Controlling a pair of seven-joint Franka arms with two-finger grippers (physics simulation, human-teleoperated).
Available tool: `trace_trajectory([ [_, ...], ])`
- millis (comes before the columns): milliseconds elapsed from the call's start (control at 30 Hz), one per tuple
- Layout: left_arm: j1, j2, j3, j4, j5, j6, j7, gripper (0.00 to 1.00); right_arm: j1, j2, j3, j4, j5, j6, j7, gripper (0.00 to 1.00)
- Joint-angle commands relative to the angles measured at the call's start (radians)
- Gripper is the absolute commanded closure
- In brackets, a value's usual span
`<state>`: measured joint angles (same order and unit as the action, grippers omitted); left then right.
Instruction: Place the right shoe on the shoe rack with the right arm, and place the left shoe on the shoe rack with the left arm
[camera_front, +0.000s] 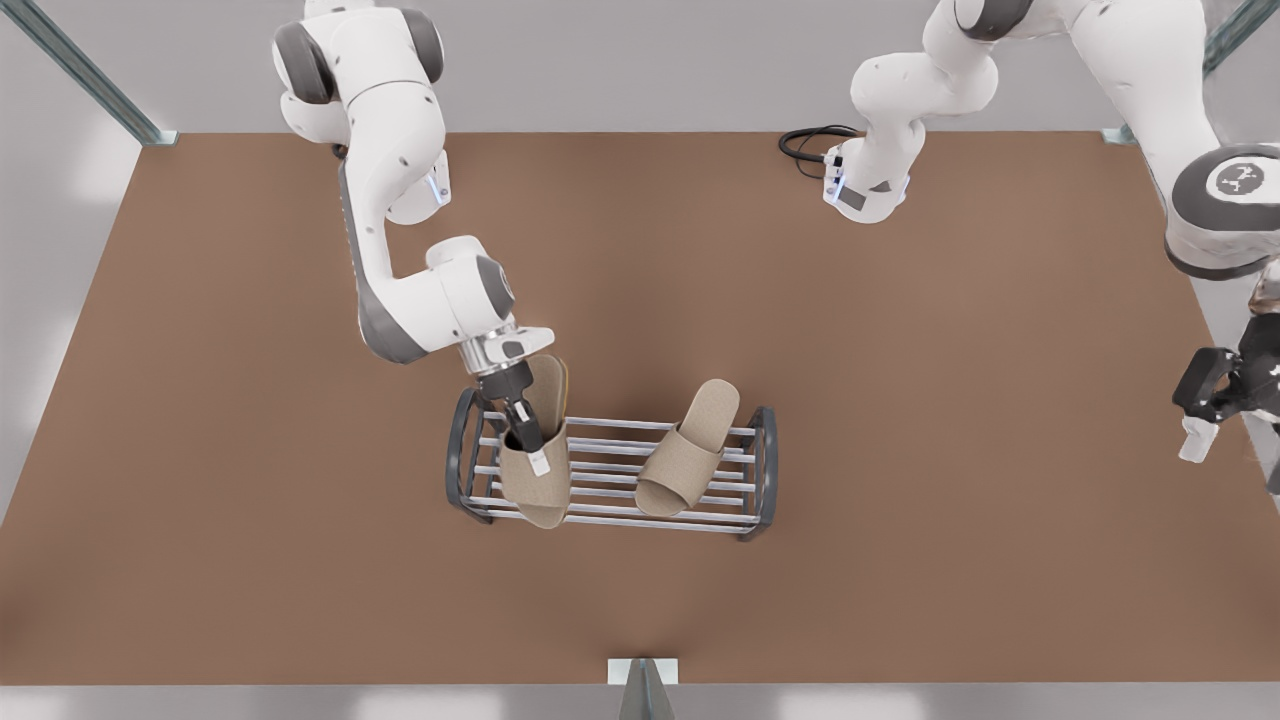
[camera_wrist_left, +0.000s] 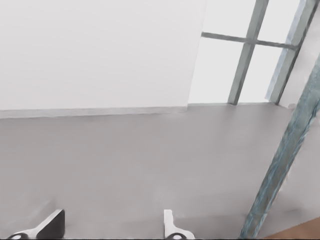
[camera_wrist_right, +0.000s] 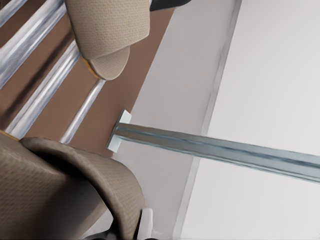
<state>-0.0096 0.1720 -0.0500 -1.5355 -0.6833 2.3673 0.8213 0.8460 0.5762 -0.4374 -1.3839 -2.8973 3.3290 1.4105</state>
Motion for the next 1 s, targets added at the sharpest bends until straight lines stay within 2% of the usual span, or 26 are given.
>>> trace_trajectory([
  [0, 0.034, -0.002, -0.16, -0.12, 0.697, -0.537, -1.261, 0.0, 0.022, 0.036, -0.034, 0.023, -0.356, -0.013, 0.097, 0.79],
  [33, 0.036, -0.003, -0.137, -0.113, 0.696, -0.566, -1.068, 0.0, 0.022, 0.044, -0.034, 0.022, -0.356, -0.016, 0.097, 0.79],
  [133, 0.03, 0.044, -0.133, -0.017, 0.63, -0.655, -1.085, 0.0, 0.028, 0.062, -0.035, 0.025, -0.356, -0.016, 0.097, 0.79],
  [233, 0.031, 0.138, -0.119, 0.133, 0.706, -0.902, -0.959, 0.0, 0.033, 0.082, -0.035, 0.039, -0.356, -0.032, 0.097, 0.79],
  [267, 0.031, 0.139, -0.119, 0.138, 0.755, -0.931, -0.847, 0.0, 0.042, 0.085, -0.044, 0.039, -0.356, -0.032, 0.097, 0.79],
  [367, 0.031, 0.153, -0.122, 0.138, 0.743, -0.951, -0.843, 0.0, 0.058, 0.096, -0.058, 0.037, -0.358, -0.04, 0.097, 0.79],
  [400, 0.031, 0.153, -0.122, 0.138, 0.725, -0.954, -0.844, 0.0, 0.058, 0.094, -0.058, 0.037, -0.358, -0.043, 0.096, 0.67],
  [433, 0.031, 0.15, -0.122, 0.137, 0.715, -0.958, -0.847, 0.0, 0.058, 0.093, -0.058, 0.034, -0.358, -0.042, 0.096, 0.47],
  [467, 0.031, 0.149, -0.123, 0.138, 0.709, -0.958, -0.847, 0.0, 0.056, 0.088, -0.06, 0.032, -0.361, -0.032, 0.091, 0.0],
  [733, 0.031, 0.231, -0.12, 0.238, 0.706, -0.947, -0.847, 0.0, 0.096, 0.077, -0.064, -0.017, -0.365, 0.003, 0.036, 0.0],
  [967, 0.031, 0.221, -0.12, 0.256, 0.708, -0.973, -0.872, 0.0, 0.097, 0.033, -0.06, -0.049, -0.367, 0.026, -0.001, 0.0],
])
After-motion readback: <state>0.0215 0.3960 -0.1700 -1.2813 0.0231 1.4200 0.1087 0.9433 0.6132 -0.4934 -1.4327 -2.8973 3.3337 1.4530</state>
